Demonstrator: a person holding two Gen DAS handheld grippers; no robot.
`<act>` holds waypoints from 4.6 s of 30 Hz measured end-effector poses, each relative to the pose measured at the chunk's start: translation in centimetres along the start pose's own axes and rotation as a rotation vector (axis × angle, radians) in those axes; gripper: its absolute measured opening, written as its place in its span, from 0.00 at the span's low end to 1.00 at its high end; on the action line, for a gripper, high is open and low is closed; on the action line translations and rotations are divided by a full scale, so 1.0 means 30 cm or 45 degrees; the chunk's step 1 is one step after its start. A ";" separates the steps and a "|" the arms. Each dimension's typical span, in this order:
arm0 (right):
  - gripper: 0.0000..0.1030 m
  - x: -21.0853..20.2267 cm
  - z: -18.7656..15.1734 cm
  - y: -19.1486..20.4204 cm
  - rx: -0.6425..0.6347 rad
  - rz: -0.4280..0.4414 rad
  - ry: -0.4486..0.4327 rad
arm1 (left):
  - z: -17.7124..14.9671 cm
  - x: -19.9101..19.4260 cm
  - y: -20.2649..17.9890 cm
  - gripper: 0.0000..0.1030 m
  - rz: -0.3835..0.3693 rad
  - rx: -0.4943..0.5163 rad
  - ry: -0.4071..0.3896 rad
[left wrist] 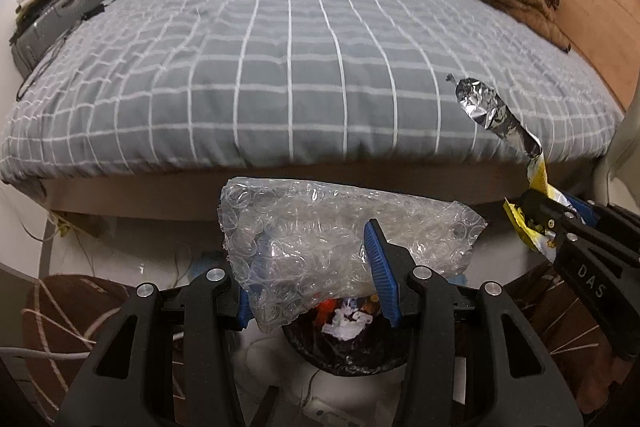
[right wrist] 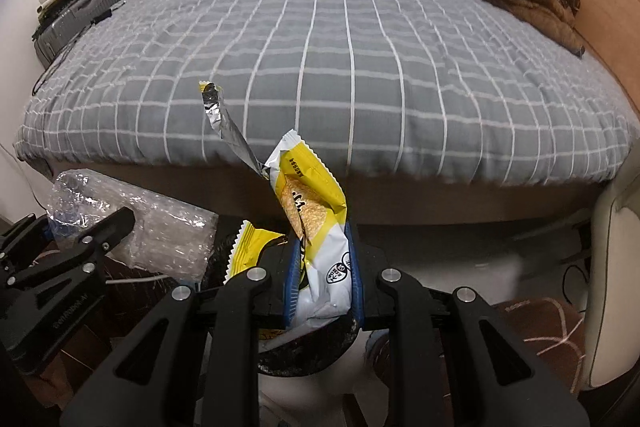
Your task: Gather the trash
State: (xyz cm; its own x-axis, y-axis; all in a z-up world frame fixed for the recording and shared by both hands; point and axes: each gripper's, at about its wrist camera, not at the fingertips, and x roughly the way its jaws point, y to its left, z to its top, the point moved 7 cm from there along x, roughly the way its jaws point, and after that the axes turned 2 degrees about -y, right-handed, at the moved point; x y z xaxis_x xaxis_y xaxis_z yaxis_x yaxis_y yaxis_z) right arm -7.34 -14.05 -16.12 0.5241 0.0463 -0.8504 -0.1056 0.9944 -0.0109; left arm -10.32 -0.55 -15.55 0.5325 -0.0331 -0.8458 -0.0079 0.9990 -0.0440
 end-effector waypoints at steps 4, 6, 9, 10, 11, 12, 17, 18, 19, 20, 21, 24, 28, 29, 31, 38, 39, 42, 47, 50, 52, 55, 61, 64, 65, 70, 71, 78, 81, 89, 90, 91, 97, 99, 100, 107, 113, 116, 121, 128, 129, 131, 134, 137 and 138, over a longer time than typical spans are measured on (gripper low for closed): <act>0.19 0.043 -0.036 -0.011 0.009 -0.002 0.033 | -0.040 0.048 -0.007 0.45 0.013 0.017 0.029; 0.19 0.064 -0.050 -0.015 0.011 -0.002 0.047 | -0.055 0.068 -0.011 0.45 0.019 0.023 0.039; 0.19 0.095 -0.067 -0.019 0.007 -0.007 0.068 | -0.072 0.100 -0.016 0.45 0.023 0.024 0.058; 0.19 0.107 -0.074 -0.022 0.006 -0.008 0.077 | -0.078 0.112 -0.017 0.45 0.025 0.025 0.065; 0.19 0.117 -0.080 -0.027 0.005 -0.011 0.085 | -0.085 0.127 -0.018 0.45 0.031 0.029 0.075; 0.19 0.124 -0.082 -0.030 0.006 -0.012 0.089 | -0.089 0.134 -0.018 0.45 0.032 0.031 0.082; 0.19 0.165 -0.102 -0.050 0.012 -0.017 0.122 | -0.102 0.177 -0.038 0.46 0.018 0.036 0.114; 0.19 0.171 -0.105 -0.054 0.013 -0.017 0.125 | -0.101 0.184 -0.042 0.47 0.016 0.038 0.117; 0.19 0.177 -0.108 -0.058 0.012 -0.018 0.130 | -0.099 0.191 -0.045 0.48 0.013 0.037 0.120; 0.19 0.180 -0.111 -0.061 0.012 -0.019 0.132 | -0.099 0.199 -0.048 0.49 0.010 0.034 0.126; 0.19 0.182 -0.114 -0.064 0.012 -0.022 0.134 | -0.099 0.210 -0.050 0.51 0.007 0.032 0.134; 0.19 0.195 -0.116 -0.076 0.026 -0.027 0.144 | -0.110 0.231 -0.055 0.56 0.016 0.034 0.151; 0.19 0.211 -0.119 -0.063 0.025 -0.024 0.154 | -0.120 0.243 -0.047 0.66 0.021 0.032 0.160; 0.19 0.216 -0.121 -0.054 0.022 -0.022 0.158 | -0.122 0.245 -0.041 0.69 0.024 0.029 0.162; 0.19 0.226 -0.121 -0.037 0.006 -0.014 0.165 | -0.123 0.251 -0.024 0.74 0.031 0.020 0.162; 0.19 0.252 -0.095 0.028 -0.030 0.013 0.163 | -0.127 0.249 0.023 0.88 0.054 -0.014 0.158; 0.19 0.255 -0.093 0.039 -0.034 0.019 0.164 | -0.126 0.246 0.039 0.90 0.060 -0.025 0.151; 0.19 0.263 -0.090 0.081 -0.051 0.040 0.164 | -0.116 0.233 0.087 0.93 0.071 -0.057 0.138; 0.20 0.274 -0.085 0.155 -0.089 0.067 0.162 | -0.102 0.224 0.146 0.94 0.080 -0.090 0.126; 0.20 0.282 -0.081 0.192 -0.101 0.079 0.164 | -0.094 0.209 0.186 0.94 0.104 -0.095 0.109; 0.20 0.281 -0.082 0.213 -0.113 0.092 0.168 | -0.092 0.205 0.206 0.94 0.116 -0.095 0.101; 0.23 0.282 -0.072 0.264 -0.141 0.112 0.169 | -0.093 0.201 0.225 0.94 0.123 -0.099 0.102; 0.36 0.288 -0.070 0.303 -0.156 0.131 0.172 | -0.093 0.195 0.239 0.94 0.138 -0.084 0.114; 0.44 0.286 -0.070 0.303 -0.153 0.133 0.168 | -0.098 0.197 0.234 0.94 0.136 -0.077 0.116; 0.47 0.279 -0.070 0.299 -0.153 0.132 0.166 | -0.100 0.192 0.233 0.94 0.136 -0.077 0.114; 0.58 0.269 -0.064 0.285 -0.144 0.129 0.152 | -0.097 0.176 0.228 0.94 0.134 -0.076 0.109; 0.59 0.263 -0.063 0.271 -0.144 0.131 0.151 | -0.094 0.173 0.227 0.94 0.133 -0.076 0.106; 0.72 0.220 -0.045 0.247 -0.147 0.119 0.109 | -0.074 0.134 0.220 0.94 0.137 -0.074 0.078; 0.77 0.195 -0.032 0.223 -0.145 0.114 0.091 | -0.064 0.116 0.214 0.94 0.134 -0.072 0.061; 0.90 0.071 -0.023 0.138 -0.117 0.057 -0.020 | -0.007 0.022 0.169 0.94 0.106 -0.056 -0.013; 0.91 0.057 -0.011 0.129 -0.111 0.046 -0.035 | 0.003 -0.001 0.159 0.94 0.097 -0.055 -0.028; 0.91 0.036 0.002 0.118 -0.100 0.032 -0.058 | 0.011 -0.020 0.155 0.94 0.091 -0.055 -0.040; 0.93 -0.117 0.063 0.060 -0.055 -0.024 -0.187 | 0.076 -0.146 0.111 0.94 0.061 -0.043 -0.129; 0.93 -0.164 0.072 0.039 -0.044 -0.036 -0.223 | 0.099 -0.199 0.097 0.94 0.047 -0.037 -0.167; 0.93 -0.194 0.078 0.027 -0.036 -0.043 -0.244 | 0.107 -0.216 0.088 0.94 0.044 -0.035 -0.180; 0.93 -0.342 0.099 -0.031 0.018 -0.070 -0.336 | 0.141 -0.344 0.025 0.94 0.004 -0.005 -0.259; 0.93 -0.391 0.099 -0.042 0.032 -0.070 -0.371 | 0.142 -0.393 -0.013 0.94 -0.012 0.016 -0.285; 0.93 -0.404 0.096 -0.045 0.032 -0.070 -0.377 | 0.137 -0.396 -0.013 0.94 -0.014 0.015 -0.285; 0.93 -0.412 0.095 -0.046 0.034 -0.070 -0.381 | 0.128 -0.396 -0.014 0.94 -0.010 0.015 -0.279; 0.93 -0.413 0.094 -0.049 0.036 -0.067 -0.381 | 0.127 -0.396 -0.010 0.94 -0.009 0.014 -0.280; 0.93 -0.413 0.094 -0.049 0.036 -0.067 -0.381 | 0.126 -0.395 -0.010 0.94 -0.012 0.012 -0.279; 0.93 -0.413 0.095 -0.049 0.037 -0.067 -0.380 | 0.126 -0.394 -0.008 0.94 -0.013 0.012 -0.277; 0.93 -0.412 0.095 -0.049 0.036 -0.067 -0.380 | 0.128 -0.395 -0.008 0.94 -0.013 0.013 -0.277; 0.93 -0.412 0.097 -0.047 0.037 -0.066 -0.380 | 0.130 -0.395 0.002 0.94 0.002 0.002 -0.284; 0.93 -0.412 0.097 -0.044 0.038 -0.068 -0.380 | 0.130 -0.398 0.006 0.94 0.015 -0.003 -0.294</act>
State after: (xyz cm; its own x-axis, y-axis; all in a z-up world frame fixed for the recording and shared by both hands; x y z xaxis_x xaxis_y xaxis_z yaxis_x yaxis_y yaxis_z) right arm -11.24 -15.66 -4.06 0.7537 0.0154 -0.6570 -0.0485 0.9983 -0.0323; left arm -13.37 0.16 -3.38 0.7119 -0.0134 -0.7021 -0.0169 0.9992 -0.0362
